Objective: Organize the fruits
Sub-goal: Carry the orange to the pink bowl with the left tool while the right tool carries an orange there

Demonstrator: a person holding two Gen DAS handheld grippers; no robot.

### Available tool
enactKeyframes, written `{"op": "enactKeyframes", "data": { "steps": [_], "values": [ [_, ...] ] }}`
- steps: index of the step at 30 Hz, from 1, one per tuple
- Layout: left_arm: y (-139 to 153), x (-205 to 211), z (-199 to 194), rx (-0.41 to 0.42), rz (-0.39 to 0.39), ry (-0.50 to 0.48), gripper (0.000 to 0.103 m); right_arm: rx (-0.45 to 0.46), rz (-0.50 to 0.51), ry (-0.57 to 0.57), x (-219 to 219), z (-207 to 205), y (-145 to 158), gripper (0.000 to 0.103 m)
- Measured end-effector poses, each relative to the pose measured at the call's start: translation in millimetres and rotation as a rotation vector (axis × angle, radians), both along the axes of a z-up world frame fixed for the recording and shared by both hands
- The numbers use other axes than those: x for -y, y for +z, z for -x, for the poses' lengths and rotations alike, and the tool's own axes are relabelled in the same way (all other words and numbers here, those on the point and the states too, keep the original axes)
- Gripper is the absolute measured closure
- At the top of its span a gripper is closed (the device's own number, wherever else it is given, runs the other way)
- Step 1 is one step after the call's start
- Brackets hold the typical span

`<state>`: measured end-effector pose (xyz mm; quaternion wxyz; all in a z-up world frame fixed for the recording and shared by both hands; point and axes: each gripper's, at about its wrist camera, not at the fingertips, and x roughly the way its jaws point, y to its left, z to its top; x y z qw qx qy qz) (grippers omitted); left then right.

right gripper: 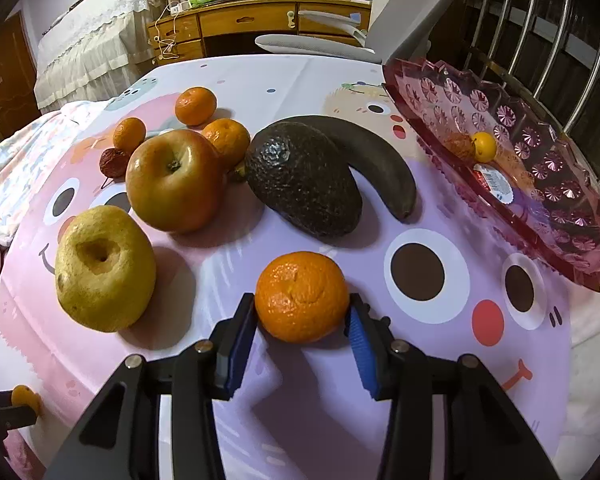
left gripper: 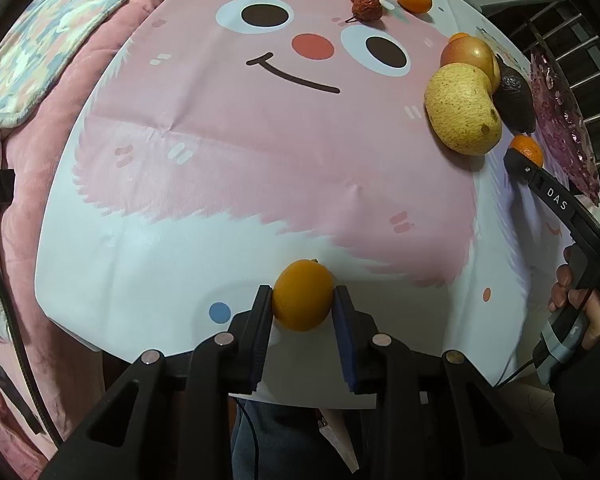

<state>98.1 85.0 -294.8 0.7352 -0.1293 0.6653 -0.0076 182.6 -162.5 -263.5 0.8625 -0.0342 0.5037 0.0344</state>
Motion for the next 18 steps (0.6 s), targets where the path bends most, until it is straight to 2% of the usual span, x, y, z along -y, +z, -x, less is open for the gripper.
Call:
{"op": "enactKeyframes", "data": {
  "steps": [9,18],
  "values": [
    [21,12,-12,0.047,-0.004,-0.04,0.075,0.0,-0.034,0.026,-3,12,14,0.058],
    [66,54,-43,0.149,0.008,-0.131,0.075,0.031,-0.073,0.062,4,27,48,0.058]
  ]
}}
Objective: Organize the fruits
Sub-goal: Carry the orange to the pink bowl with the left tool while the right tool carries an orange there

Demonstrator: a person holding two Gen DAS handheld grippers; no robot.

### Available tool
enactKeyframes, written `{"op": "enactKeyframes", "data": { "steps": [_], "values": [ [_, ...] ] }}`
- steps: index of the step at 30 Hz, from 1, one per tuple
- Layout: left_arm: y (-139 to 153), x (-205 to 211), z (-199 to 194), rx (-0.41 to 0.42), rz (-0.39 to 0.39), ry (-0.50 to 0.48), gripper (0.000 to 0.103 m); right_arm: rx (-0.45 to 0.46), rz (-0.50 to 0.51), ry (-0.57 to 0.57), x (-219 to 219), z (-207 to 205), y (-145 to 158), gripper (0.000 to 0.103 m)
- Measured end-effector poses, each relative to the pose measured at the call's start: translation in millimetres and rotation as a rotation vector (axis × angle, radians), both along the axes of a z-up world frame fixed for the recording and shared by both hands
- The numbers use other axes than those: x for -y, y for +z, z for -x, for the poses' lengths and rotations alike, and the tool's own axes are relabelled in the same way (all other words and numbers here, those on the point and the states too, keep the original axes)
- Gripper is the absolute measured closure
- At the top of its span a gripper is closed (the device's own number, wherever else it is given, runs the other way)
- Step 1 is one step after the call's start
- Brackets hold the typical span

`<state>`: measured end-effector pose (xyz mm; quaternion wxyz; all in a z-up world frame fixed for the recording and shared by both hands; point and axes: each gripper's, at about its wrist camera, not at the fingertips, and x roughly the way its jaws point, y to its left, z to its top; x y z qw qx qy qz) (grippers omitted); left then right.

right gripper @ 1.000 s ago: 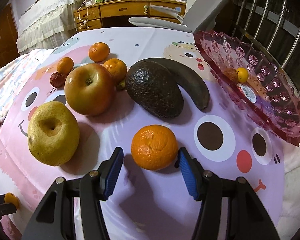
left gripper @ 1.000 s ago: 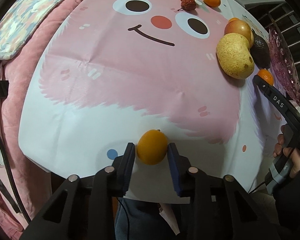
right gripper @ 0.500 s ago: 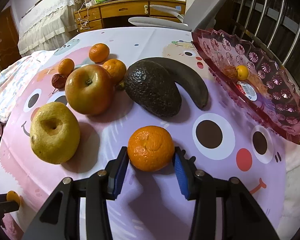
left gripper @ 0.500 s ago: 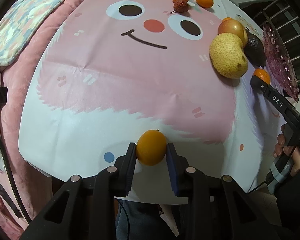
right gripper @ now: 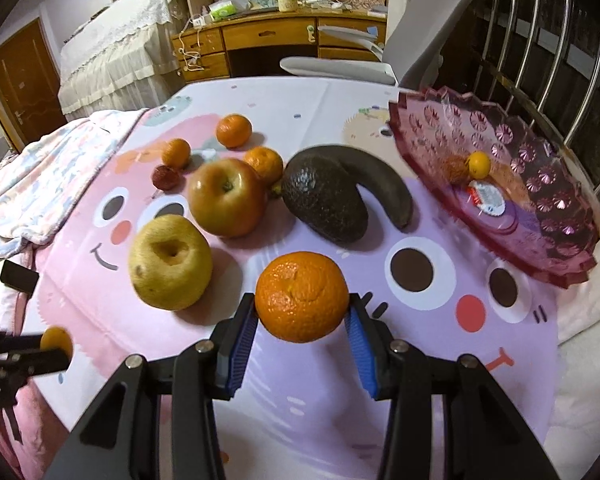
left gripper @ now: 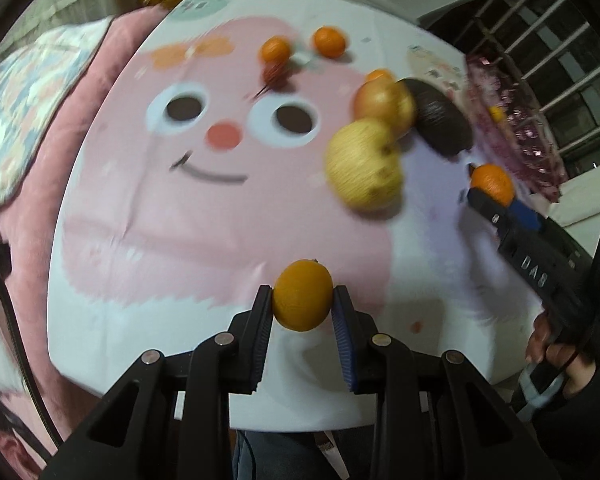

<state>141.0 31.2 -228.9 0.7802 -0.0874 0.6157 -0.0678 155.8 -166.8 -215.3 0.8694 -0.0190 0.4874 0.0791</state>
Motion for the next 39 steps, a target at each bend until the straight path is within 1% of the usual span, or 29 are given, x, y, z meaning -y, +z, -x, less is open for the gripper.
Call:
{"op": "enactKeyframes", "data": {
  "steps": [6,12,16,20,26,30,35,39],
  "values": [
    [32,41,-17,0.075,0.017,-0.066,0.075,0.039,-0.019,0.023,18,2,28,0.058],
    [62,90,-40,0.155,0.032,-0.123,0.075,0.082,-0.035,0.041,49,-3,55,0.058],
    [78,118,-53,0.196,0.038,-0.15,0.075,0.103,-0.033,0.037,71,-9,68,0.058],
    [87,149,-70,0.226,0.042,-0.17,0.075,0.117,-0.025,0.025,97,-15,75,0.058],
    [90,195,-95,0.247,0.057,-0.193,0.075,0.11,-0.023,-0.003,140,-25,75,0.058],
    [85,222,-110,0.235,0.067,-0.205,0.075,0.088,-0.014,-0.015,164,-32,69,0.058],
    [68,259,-129,0.204,0.075,-0.227,0.075,0.035,-0.009,-0.027,191,-39,55,0.058],
    [53,274,-137,0.165,0.076,-0.231,0.075,-0.011,-0.014,-0.027,204,-43,42,0.058]
  ]
}}
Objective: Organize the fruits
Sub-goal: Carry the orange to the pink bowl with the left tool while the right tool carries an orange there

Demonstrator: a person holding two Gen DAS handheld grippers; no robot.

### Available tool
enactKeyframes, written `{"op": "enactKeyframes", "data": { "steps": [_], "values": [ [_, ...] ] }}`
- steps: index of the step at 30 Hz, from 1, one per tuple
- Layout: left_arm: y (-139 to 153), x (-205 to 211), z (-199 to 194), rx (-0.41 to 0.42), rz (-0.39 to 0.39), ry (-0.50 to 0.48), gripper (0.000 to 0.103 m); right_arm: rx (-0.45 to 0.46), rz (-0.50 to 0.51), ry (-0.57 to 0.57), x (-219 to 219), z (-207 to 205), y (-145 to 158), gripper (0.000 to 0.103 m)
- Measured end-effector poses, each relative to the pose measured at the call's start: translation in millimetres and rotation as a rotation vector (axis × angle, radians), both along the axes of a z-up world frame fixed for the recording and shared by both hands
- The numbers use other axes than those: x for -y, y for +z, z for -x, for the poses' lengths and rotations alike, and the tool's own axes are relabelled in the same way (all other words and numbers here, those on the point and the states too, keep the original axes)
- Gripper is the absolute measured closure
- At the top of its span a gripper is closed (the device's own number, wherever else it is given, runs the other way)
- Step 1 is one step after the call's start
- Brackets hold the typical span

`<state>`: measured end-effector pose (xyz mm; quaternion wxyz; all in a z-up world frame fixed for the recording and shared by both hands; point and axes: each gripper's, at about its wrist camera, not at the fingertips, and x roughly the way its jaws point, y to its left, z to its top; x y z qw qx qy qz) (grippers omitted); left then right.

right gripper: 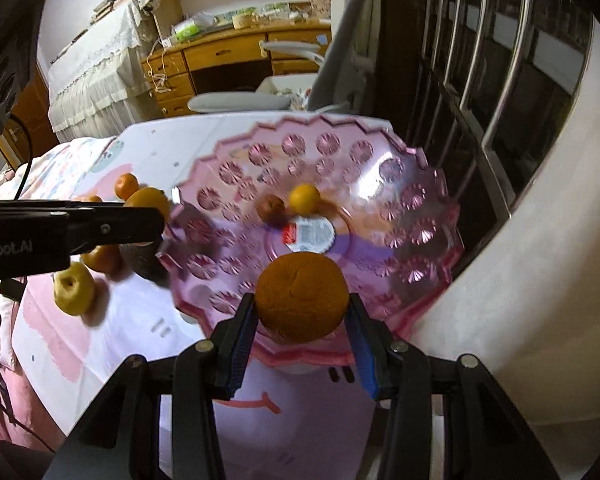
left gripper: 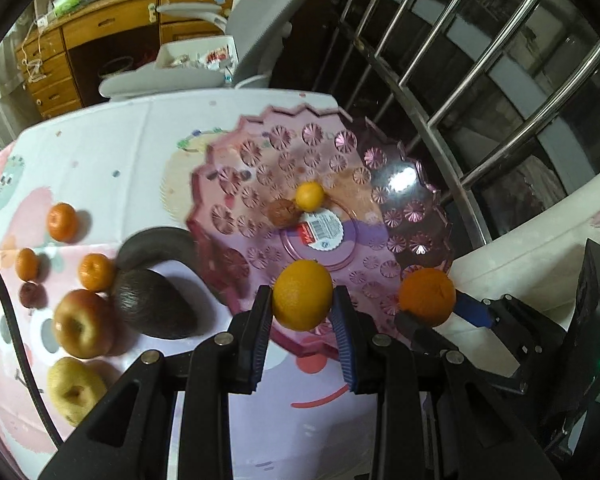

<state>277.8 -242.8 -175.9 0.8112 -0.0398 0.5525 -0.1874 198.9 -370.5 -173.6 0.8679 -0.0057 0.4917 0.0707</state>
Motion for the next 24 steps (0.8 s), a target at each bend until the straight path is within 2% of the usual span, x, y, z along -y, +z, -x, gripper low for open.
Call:
{"op": "enactKeyframes", "data": {
  "steps": [4,14,24],
  "values": [
    [-13,13,-4,-0.035,-0.007,-0.006,0.075,-0.042,-0.013,0.003,7,-3,-11,0.058],
    [-21,12,-5,-0.065,-0.012,0.016,0.073,-0.078,-0.033,0.024,8,-6,-19,0.058],
    [-10,0,8,-0.049,-0.001,0.044,0.059,-0.095,-0.053,0.011,8,-7,-19,0.058]
  ]
}}
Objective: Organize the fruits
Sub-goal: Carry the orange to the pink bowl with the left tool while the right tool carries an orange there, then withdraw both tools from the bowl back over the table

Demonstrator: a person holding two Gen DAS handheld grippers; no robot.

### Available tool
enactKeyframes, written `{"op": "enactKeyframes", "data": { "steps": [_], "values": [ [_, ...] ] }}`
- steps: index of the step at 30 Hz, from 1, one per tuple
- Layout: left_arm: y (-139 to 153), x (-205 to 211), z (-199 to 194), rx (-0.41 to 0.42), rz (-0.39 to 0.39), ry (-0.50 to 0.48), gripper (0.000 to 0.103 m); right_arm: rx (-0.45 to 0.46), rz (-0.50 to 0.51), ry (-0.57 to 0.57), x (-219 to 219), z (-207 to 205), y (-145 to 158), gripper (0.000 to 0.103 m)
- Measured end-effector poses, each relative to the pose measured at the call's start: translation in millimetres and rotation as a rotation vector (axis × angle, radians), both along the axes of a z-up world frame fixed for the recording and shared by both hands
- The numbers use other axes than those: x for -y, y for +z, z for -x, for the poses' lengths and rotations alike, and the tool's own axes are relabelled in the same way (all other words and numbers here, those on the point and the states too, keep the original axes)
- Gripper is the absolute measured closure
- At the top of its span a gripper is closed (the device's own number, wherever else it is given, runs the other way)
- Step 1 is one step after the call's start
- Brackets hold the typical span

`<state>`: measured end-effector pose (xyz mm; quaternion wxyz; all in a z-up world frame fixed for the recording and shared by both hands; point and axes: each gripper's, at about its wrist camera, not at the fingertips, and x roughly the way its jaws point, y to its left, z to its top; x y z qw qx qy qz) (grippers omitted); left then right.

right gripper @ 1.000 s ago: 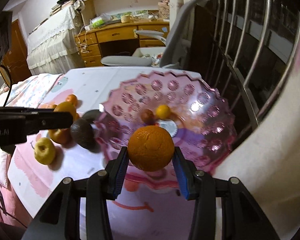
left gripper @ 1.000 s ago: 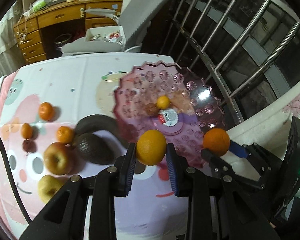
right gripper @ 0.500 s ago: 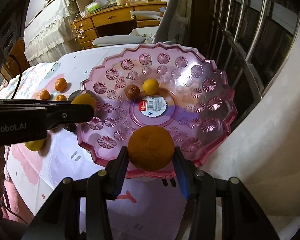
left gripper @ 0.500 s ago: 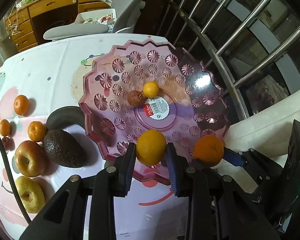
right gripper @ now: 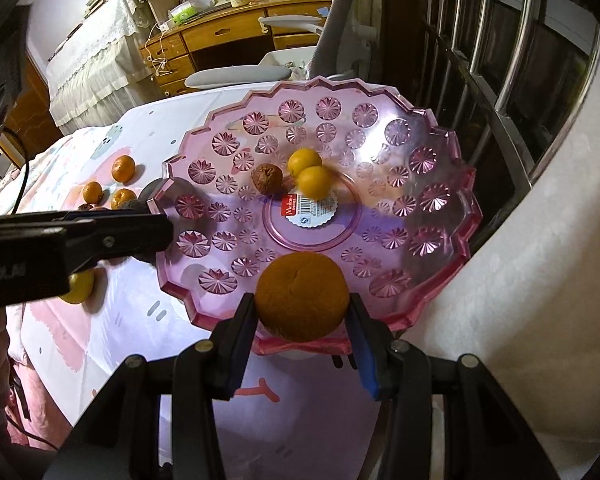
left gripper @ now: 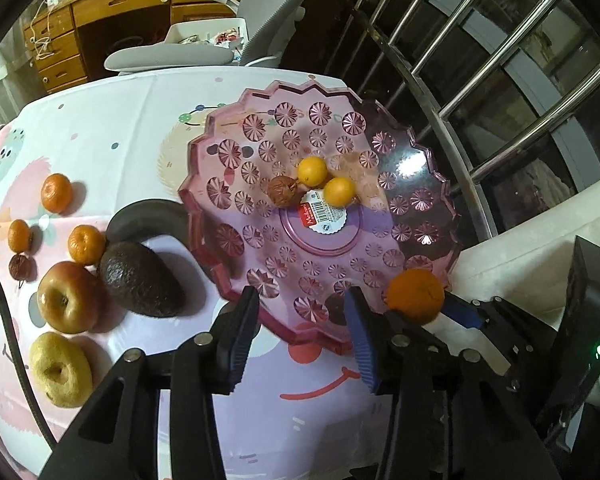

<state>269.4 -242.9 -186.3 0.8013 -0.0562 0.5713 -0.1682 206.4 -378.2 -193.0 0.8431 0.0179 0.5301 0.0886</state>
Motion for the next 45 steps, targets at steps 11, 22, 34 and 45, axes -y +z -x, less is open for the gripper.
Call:
{"op": "enactKeyframes", "data": {
  "steps": [11,22,34,45],
  "values": [
    [8,-39,34,0.003,-0.04,0.085,0.059,0.043,-0.06,-0.014,-11,6,12,0.053],
    [16,-100,81,0.029,-0.06,0.119,0.059,0.001,-0.128,-0.076,-40,24,12,0.053],
    [30,-207,120,0.033,-0.068,0.066,0.048,-0.079,-0.218,-0.298,-89,71,4,0.053],
    [30,-293,125,0.032,-0.101,-0.048,0.041,-0.059,-0.254,-0.402,-180,109,0,0.053]
  ]
}}
